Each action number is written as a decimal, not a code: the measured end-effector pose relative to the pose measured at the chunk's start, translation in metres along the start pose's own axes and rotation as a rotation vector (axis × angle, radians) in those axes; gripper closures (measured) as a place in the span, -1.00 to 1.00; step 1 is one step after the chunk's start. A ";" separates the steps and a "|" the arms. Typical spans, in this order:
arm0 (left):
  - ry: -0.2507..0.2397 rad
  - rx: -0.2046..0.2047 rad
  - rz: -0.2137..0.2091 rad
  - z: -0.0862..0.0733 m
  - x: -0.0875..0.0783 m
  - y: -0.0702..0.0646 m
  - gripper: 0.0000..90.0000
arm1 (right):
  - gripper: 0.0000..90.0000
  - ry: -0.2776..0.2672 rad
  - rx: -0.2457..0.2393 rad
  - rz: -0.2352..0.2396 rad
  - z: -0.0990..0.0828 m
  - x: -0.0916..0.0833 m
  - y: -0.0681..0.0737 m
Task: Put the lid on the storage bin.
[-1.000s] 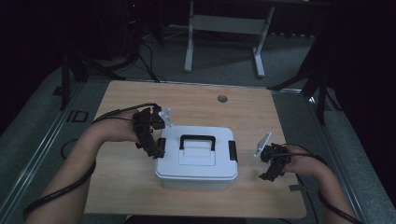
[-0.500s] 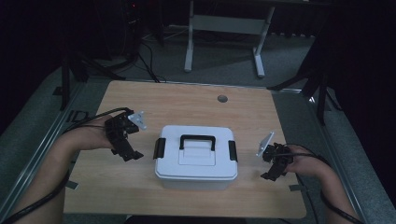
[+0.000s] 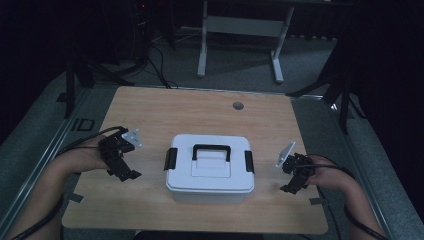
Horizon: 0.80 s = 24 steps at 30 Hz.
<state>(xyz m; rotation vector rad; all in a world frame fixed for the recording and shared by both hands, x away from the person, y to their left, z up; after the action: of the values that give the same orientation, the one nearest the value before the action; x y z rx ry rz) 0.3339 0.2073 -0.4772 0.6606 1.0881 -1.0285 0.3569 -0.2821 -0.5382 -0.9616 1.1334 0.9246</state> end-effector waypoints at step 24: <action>-0.035 -0.079 -0.052 -0.056 0.059 0.003 -0.93 | -0.64 0.007 0.022 0.003 -0.011 0.010 0.003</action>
<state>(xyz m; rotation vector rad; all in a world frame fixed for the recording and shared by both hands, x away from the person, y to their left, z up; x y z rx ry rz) 0.3207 0.2359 -0.5519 0.5512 1.1142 -1.0325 0.3532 -0.2902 -0.5501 -0.9460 1.1493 0.9096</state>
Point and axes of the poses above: each handheld gripper's, and its own axes: x roughly forward along the jaws, z roughly out of its top, y roughly to its left, the point moved 7 cm from there along x, roughly forward along the jaws, and after that the axes turned 4 degrees about -z, right-handed, at the moved point
